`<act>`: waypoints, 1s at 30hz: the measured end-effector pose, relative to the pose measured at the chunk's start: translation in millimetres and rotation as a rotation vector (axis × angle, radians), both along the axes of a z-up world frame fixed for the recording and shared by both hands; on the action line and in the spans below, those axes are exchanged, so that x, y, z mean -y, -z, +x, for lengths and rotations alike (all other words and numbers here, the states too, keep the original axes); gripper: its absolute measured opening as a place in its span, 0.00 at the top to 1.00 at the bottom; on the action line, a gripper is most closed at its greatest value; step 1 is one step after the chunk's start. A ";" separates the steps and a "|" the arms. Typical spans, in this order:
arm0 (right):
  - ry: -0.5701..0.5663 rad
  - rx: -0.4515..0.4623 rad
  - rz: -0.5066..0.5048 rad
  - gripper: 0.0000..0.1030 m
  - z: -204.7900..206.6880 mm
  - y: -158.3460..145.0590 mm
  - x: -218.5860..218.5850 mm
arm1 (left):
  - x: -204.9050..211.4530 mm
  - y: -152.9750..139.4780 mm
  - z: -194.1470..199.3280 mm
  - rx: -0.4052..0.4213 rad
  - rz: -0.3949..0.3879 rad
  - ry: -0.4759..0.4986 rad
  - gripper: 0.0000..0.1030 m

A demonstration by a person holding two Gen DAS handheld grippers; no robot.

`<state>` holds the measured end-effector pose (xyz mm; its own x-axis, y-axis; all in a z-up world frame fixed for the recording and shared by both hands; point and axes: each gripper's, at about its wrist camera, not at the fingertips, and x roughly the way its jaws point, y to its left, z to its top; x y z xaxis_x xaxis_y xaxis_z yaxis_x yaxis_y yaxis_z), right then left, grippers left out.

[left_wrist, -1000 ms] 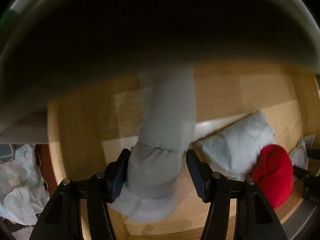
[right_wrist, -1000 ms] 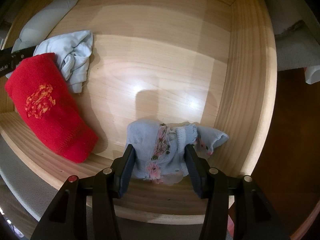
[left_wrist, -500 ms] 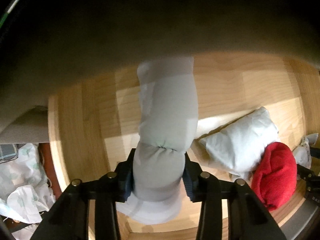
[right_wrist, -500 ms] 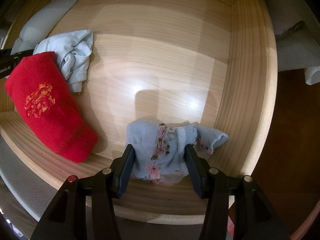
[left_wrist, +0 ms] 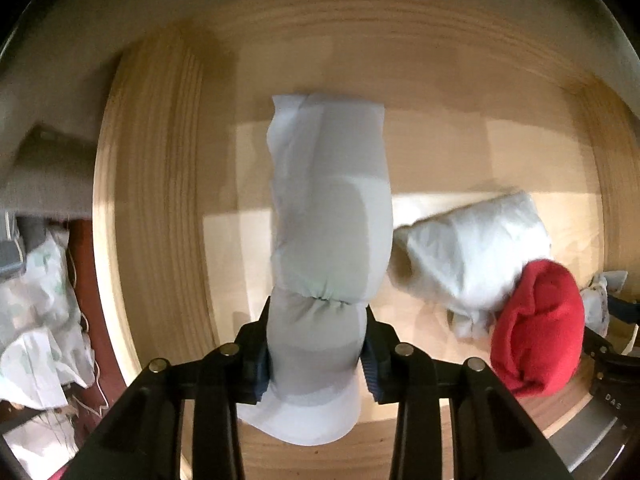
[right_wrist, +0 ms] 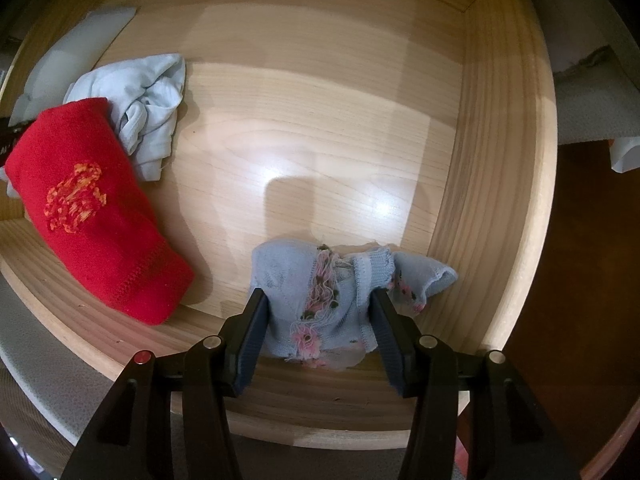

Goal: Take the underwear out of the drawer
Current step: 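Lift the long white bundle with the left tool up toward the white box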

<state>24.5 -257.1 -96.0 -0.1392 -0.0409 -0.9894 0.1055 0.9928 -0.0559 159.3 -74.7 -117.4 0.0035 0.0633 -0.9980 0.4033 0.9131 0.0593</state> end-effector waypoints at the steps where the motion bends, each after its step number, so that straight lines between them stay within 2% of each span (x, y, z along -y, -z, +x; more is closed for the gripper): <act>1: 0.000 0.000 0.000 0.53 -0.1 0.1 -0.1 | -1.2 0.5 -0.1 -0.010 -0.001 -0.010 0.65; 9: 0.000 0.001 0.001 0.53 -0.1 -0.2 0.4 | -21.2 9.3 -7.3 -0.095 -0.057 -0.148 0.65; 17: 0.002 0.007 0.008 0.53 -0.1 -1.0 1.0 | -40.0 11.9 -15.2 -0.135 -0.093 -0.268 0.65; 25: 0.004 0.004 0.001 0.53 0.3 -1.1 0.2 | -39.7 19.1 -18.2 -0.149 -0.101 -0.322 0.66; 30: 0.006 0.003 -0.005 0.53 0.4 -1.6 -1.3 | -55.9 10.1 -14.6 -0.136 -0.111 -0.321 0.66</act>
<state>24.9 -255.8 -94.3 -0.1365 -0.0450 -0.9896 0.1114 0.9919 -0.0605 144.7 -18.8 -127.5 -0.1323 -0.0691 -0.9888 0.0925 0.9924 -0.0817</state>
